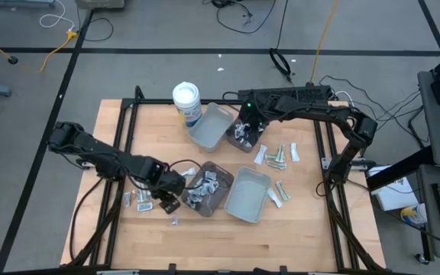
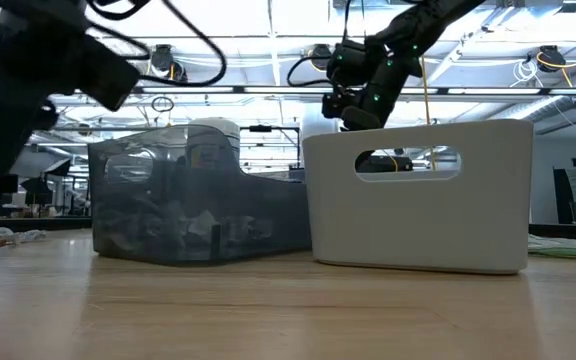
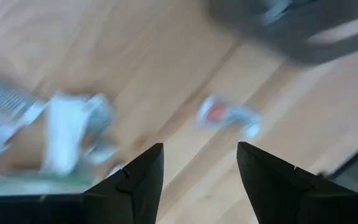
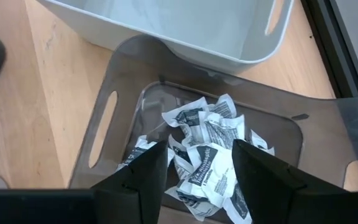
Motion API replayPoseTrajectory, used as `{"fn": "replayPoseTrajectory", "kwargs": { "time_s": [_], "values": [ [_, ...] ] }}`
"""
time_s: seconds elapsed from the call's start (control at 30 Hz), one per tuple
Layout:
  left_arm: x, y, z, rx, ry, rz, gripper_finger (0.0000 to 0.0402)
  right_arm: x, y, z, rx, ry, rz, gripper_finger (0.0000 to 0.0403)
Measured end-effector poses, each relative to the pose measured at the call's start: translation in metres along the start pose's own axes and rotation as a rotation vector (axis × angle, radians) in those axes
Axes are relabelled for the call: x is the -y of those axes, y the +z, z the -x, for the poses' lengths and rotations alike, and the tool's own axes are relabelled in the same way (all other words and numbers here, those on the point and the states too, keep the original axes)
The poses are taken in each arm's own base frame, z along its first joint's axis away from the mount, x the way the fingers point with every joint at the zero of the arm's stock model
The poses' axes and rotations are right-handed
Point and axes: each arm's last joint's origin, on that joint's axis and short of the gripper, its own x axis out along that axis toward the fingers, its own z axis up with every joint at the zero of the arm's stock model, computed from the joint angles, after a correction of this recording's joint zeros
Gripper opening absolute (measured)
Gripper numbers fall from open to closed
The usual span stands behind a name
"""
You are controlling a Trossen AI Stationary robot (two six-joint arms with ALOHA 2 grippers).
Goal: Pick & Place First Aid Supplies
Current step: Put the green bandage into the bottom gray bin
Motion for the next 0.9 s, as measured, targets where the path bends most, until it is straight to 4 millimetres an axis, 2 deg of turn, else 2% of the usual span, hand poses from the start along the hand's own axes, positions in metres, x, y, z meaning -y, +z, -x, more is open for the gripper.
{"fn": "replayPoseTrajectory", "kwargs": {
  "time_s": [0.2, 0.43, 0.67, 0.9],
  "values": [
    [-0.011, -0.007, 0.001, -0.051, 0.127, 0.022, 0.0201, -0.006, 0.001, 0.000, 0.001, 0.009, 0.017, 0.0177],
    [-0.028, -0.016, 0.005, -0.093, 0.333, 0.140, 0.0209, -0.010, 0.002, -0.001, 0.001, 0.013, 0.015, 0.0172],
    [-0.032, -0.021, 0.004, -0.062, 0.402, 0.342, 0.0197, -0.010, 0.003, -0.001, 0.012, 0.011, -0.011, 0.0173],
    [-0.051, -0.037, -0.018, -0.052, 0.520, 0.632, 0.0177, -0.011, 0.004, -0.001, 0.023, 0.011, -0.004, 0.0172]
  ]
}}
